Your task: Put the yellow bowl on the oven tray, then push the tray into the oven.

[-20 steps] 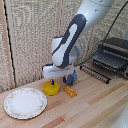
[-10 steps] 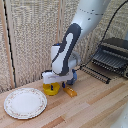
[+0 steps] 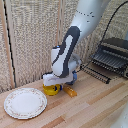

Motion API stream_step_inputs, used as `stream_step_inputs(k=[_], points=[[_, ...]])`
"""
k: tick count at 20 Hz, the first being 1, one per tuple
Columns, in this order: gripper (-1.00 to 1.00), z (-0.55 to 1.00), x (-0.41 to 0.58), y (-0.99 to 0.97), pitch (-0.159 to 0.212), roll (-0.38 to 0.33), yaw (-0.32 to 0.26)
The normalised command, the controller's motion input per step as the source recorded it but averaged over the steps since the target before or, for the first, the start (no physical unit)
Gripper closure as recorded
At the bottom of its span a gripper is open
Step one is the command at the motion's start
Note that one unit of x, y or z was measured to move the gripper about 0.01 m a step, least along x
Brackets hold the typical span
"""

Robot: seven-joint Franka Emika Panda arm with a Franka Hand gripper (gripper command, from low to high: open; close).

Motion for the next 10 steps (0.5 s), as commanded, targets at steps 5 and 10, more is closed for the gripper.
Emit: stream_step_inputs(k=[5, 10], points=[[1.0, 0.29, 0.063, -0.01, 0.005, 0.0, -0.068], [1.0, 0.75, 0.214, -0.05, 0.003, 0.0, -0.155]])
